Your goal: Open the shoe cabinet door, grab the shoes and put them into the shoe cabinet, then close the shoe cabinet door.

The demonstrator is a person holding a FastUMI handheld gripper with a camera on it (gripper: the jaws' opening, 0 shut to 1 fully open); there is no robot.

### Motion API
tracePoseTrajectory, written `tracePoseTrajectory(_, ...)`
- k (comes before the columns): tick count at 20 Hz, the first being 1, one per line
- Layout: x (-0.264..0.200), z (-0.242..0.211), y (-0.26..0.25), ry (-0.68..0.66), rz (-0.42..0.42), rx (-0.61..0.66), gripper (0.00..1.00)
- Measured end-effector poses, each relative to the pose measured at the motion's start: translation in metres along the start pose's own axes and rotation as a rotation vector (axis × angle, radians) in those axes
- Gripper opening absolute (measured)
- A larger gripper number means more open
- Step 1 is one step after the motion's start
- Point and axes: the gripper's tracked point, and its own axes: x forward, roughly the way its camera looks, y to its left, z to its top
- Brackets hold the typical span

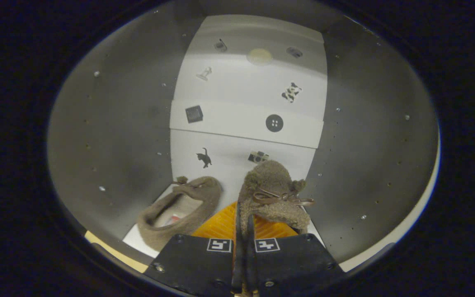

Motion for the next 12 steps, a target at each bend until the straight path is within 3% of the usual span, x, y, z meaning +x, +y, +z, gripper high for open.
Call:
tracePoseTrajectory(6,0.053,-0.020,0.004,0.115,0.016,0.015,0.09)
tracePoseTrajectory(10,0.057,-0.023,0.009,0.145,0.050,0.197,0.13)
tracePoseTrajectory(12,0.054,-0.021,0.011,0.133,0.065,0.213,0.16)
